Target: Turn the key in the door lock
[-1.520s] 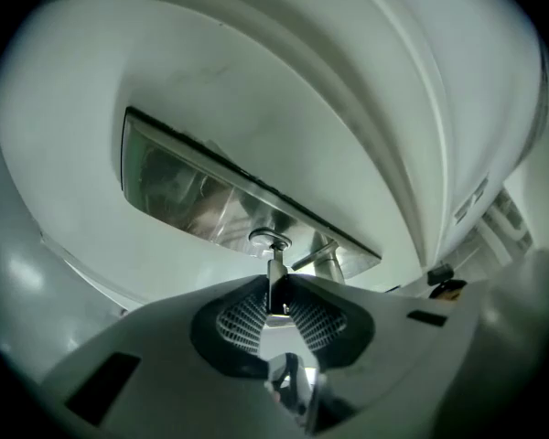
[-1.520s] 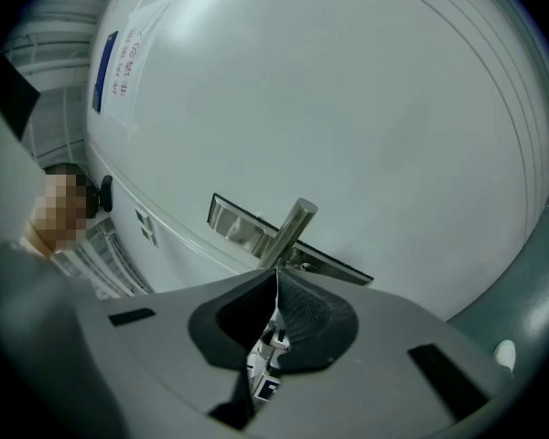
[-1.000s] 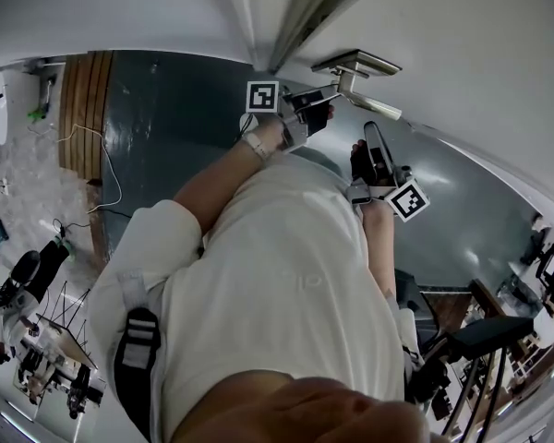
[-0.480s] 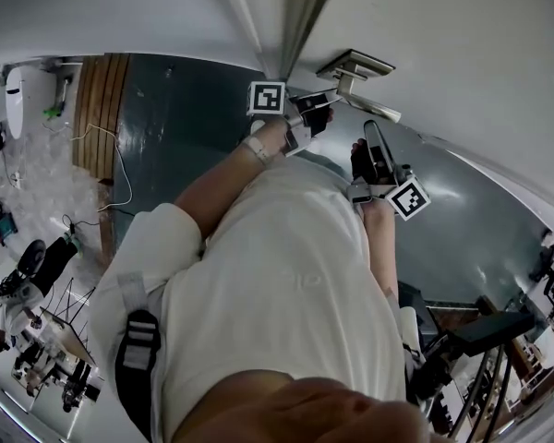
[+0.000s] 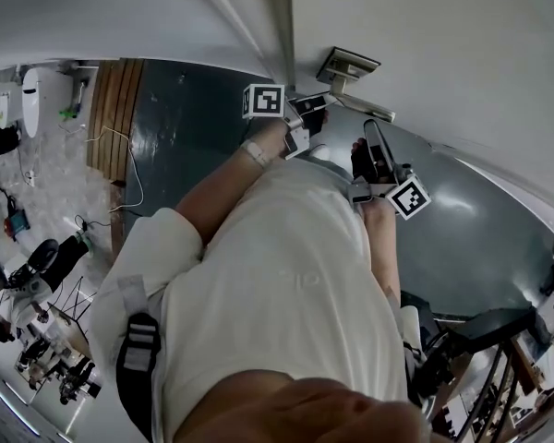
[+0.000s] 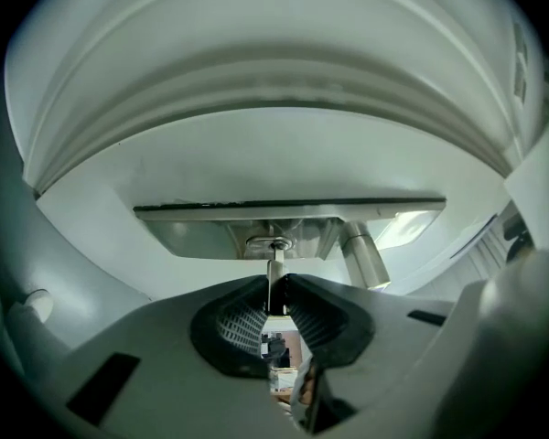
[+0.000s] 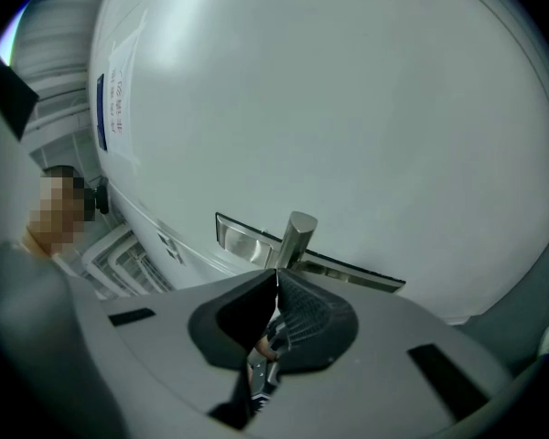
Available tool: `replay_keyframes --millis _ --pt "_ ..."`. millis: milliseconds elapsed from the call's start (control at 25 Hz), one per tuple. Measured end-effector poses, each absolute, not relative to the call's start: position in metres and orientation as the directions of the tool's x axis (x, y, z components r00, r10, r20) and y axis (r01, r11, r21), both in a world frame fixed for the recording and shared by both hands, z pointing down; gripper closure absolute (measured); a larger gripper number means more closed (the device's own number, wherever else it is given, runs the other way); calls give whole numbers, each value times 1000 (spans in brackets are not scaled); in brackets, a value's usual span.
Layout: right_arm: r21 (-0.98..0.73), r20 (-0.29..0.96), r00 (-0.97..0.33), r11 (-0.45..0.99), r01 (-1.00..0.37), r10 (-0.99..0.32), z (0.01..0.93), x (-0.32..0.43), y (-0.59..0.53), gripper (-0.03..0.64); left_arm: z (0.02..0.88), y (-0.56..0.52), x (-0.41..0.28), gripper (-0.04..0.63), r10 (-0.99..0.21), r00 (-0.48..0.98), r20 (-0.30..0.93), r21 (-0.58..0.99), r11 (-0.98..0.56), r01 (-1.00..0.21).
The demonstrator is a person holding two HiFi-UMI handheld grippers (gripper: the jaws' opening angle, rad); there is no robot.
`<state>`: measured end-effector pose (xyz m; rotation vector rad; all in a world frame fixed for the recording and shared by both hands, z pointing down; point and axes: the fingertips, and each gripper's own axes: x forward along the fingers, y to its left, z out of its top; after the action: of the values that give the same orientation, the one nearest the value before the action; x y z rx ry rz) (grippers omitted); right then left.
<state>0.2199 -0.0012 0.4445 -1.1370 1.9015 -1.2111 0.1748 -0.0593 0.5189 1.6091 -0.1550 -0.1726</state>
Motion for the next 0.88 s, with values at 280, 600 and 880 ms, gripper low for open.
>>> replay_keyframes --millis 280,600,880 --pt "-920 -64 -462 231 -316 -885 442 216 4 592 518 -52 163 526 -221 971 85 990 -94 -108" --pt "-923 -95 -515 268 -274 -852 441 229 2 592 521 -54 174 522 -259 945 202 960 -138 -243" --pt "-922 -117 -569 303 -243 -814 436 217 6 592 520 -51 161 514 -313 900 303 917 -159 -365"
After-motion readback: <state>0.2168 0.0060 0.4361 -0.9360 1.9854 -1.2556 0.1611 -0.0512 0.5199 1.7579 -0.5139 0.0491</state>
